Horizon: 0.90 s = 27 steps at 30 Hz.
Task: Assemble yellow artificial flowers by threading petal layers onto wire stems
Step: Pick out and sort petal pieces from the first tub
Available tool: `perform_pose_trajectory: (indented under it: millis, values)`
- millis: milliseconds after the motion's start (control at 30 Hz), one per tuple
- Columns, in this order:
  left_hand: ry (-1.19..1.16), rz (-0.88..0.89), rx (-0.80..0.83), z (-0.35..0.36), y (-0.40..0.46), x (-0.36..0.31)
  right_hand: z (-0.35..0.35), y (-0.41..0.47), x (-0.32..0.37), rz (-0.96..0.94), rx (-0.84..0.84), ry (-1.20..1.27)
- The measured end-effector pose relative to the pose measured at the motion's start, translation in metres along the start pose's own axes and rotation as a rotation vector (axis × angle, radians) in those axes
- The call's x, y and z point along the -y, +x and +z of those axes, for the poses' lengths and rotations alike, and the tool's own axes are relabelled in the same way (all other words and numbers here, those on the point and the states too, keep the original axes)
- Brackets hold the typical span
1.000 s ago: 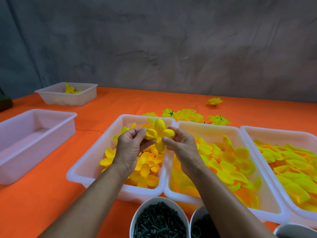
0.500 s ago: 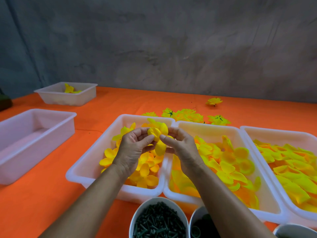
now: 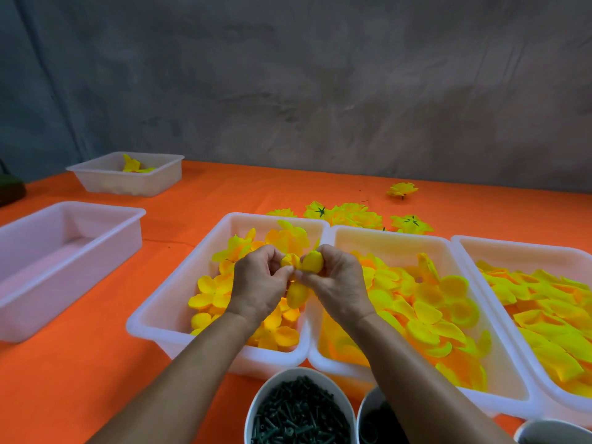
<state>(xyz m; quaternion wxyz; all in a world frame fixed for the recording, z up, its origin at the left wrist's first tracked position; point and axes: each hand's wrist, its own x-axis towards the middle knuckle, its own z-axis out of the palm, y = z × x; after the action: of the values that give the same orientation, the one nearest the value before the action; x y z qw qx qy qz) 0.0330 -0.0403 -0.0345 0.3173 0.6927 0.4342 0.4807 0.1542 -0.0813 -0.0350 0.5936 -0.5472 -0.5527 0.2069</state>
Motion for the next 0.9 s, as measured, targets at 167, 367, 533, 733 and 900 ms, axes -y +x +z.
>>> perform_pose_trajectory:
  millis: [167, 367, 533, 733, 900]
  values:
    - [-0.144, -0.029, 0.006, -0.001, 0.001, -0.003, -0.001, 0.0, 0.003, 0.01, -0.046, 0.153]
    - [-0.034, 0.076, -0.131, -0.001, 0.0, -0.007, -0.002, -0.001, 0.003, -0.041, -0.206, -0.319]
    - [0.136, 0.265, -0.225, -0.003, 0.0, -0.008, 0.001, -0.005, 0.014, -0.073, 0.016, -0.115]
    - [0.092, 0.447, -0.125, -0.001, -0.003, -0.011, -0.003, -0.005, 0.016, 0.032, 0.041, 0.025]
    - [0.057, 0.439, -0.068, 0.0, -0.005, -0.014, -0.001, -0.004, 0.016, 0.028, 0.001, -0.037]
